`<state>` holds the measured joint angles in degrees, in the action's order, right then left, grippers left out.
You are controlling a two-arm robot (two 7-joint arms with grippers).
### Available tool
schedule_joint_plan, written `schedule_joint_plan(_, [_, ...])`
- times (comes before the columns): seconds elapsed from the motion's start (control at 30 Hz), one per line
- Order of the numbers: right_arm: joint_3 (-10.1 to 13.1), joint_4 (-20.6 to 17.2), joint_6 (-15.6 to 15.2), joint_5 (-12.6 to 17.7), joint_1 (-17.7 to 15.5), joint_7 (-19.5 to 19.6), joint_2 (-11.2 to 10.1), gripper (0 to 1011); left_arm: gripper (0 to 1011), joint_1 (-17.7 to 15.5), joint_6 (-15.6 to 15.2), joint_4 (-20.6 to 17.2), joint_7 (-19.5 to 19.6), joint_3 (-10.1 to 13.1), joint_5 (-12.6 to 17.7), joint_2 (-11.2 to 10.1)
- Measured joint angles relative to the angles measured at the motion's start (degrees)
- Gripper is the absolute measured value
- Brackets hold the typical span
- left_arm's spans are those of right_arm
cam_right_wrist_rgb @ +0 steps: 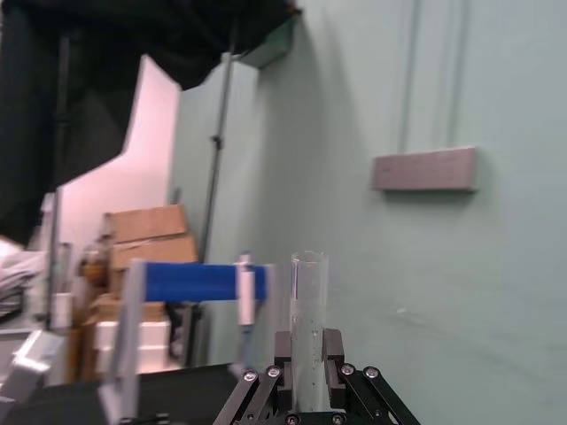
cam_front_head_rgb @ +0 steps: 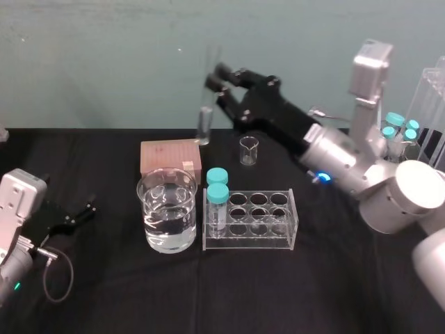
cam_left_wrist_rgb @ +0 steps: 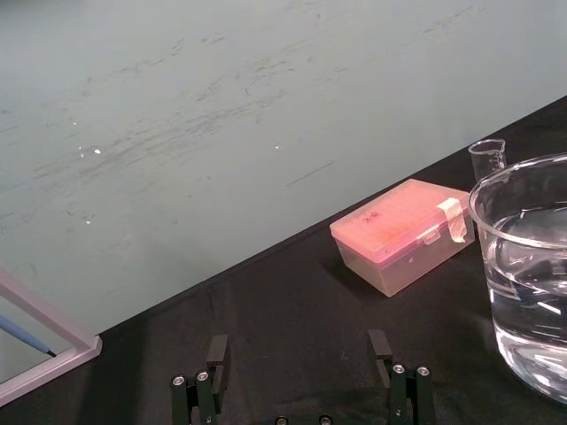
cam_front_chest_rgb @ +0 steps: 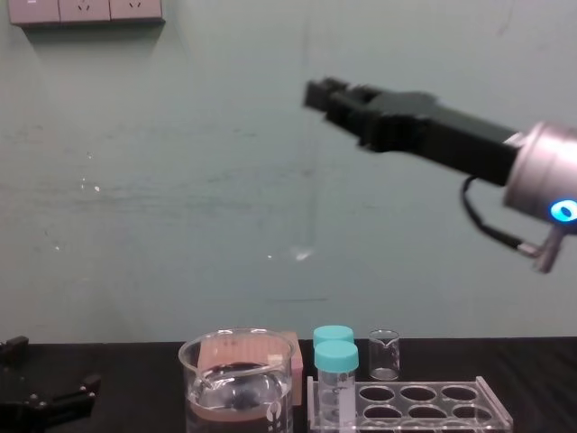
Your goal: Hold the test tube with one hand and immerse one end into the beaker, then return it to the test tube rack.
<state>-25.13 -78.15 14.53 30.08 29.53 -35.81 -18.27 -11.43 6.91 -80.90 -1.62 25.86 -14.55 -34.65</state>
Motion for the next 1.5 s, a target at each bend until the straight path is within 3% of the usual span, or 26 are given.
schedule_joint_plan(0.33, [6.3, -6.0, -0.7, -3.2, -5.5, 8.0, -4.3, 216, 1000, 0.0, 0.0, 0.0, 0.0, 0.0, 0.0, 0.0])
schedule_joint_plan(0.6, [9.3, -8.0, -3.2, -5.0, -10.2, 11.8, -5.6, 216, 1000, 0.0, 0.0, 0.0, 0.0, 0.0, 0.0, 0.0])
schedule_joint_plan(0.97, [10.0, -7.3, -6.3, -5.8, -13.5, 12.3, -4.8, 217, 1000, 0.0, 0.0, 0.0, 0.0, 0.0, 0.0, 0.0])
schedule_joint_plan(1.5, [10.2, -5.7, -8.3, -6.8, -14.7, 12.5, -3.6, 216, 1000, 0.0, 0.0, 0.0, 0.0, 0.0, 0.0, 0.0])
